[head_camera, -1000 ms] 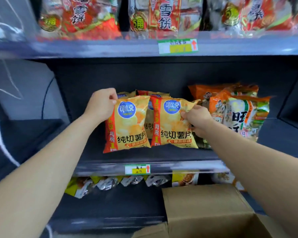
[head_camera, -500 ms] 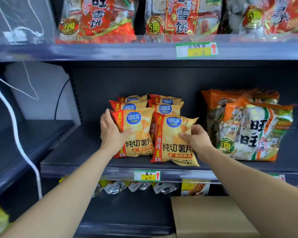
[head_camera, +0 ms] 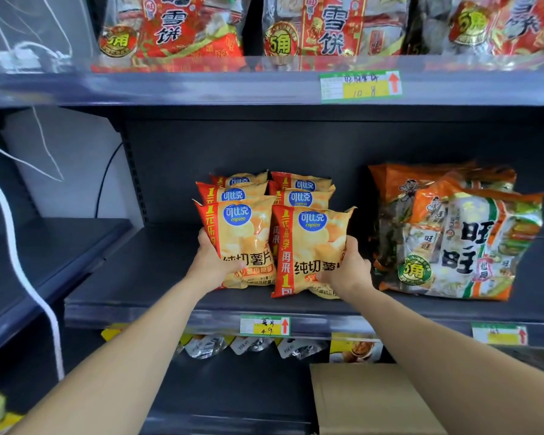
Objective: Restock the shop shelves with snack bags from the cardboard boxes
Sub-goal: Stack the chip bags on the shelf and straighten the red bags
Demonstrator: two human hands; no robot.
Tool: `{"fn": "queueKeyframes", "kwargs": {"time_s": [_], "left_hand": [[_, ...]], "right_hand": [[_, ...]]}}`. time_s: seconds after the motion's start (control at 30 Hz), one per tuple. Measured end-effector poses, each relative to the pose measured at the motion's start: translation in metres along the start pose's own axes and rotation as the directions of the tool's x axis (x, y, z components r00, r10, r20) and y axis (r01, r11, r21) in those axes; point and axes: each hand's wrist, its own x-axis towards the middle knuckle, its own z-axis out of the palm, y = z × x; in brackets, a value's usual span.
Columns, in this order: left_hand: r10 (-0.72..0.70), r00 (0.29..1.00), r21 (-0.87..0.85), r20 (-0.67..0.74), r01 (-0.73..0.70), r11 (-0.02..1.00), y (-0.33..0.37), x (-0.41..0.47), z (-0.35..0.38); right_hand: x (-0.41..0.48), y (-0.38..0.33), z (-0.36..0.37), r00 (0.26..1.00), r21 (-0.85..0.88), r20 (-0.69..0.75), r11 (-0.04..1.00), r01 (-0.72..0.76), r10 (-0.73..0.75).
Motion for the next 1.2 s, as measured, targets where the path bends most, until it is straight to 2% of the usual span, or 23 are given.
{"fn": "queueKeyframes", "kwargs": {"time_s": [0.13, 0.27, 0.4, 0.57, 0.73, 0.93, 1.2], "left_hand": [[0.023, 1.0, -0.016, -0.012, -0.023, 1.0, -0.003, 0.001, -0.006], [-0.002, 0.999, -0.037, 0.043, 0.003, 0.999, -0.004, 0.003, -0.009], [-0.005, 0.999, -0.033, 0.035, 0.006, 0.999, -0.005, 0.012, -0.011], [-0.013, 0.999, -0.052, 0.031, 0.014, 0.999, -0.008, 0.019, -0.014], [-0.029, 0.998, -0.069, 0.049, 0.032, 0.997, -0.009, 0.019, -0.014], [-0.077, 0.994, -0.094, 0.078, 0.084, 0.992, -0.008, 0.023, -0.016], [-0.153, 0.969, -0.12, 0.194, 0.178, 0.977, -0.016, 0.031, -0.021]], "right_hand": [[0.005, 0.0, 0.008, 0.997, 0.04, -0.076, 0.999, 0.019, -0.015], [0.008, 0.0, 0.016, 0.987, 0.022, -0.158, 1.0, 0.017, -0.013], [0.013, -0.002, 0.019, 0.981, 0.023, -0.191, 0.999, 0.037, -0.031], [0.014, -0.005, 0.021, 0.987, -0.022, -0.162, 1.0, -0.004, 0.001], [0.012, -0.009, 0.016, 0.994, -0.192, -0.083, 0.977, -0.091, 0.076], [0.008, -0.011, 0.012, 0.987, -0.232, -0.061, 0.959, -0.162, 0.152], [0.014, -0.006, 0.004, 0.989, -0.266, -0.014, 0.953, -0.147, 0.148]]}}
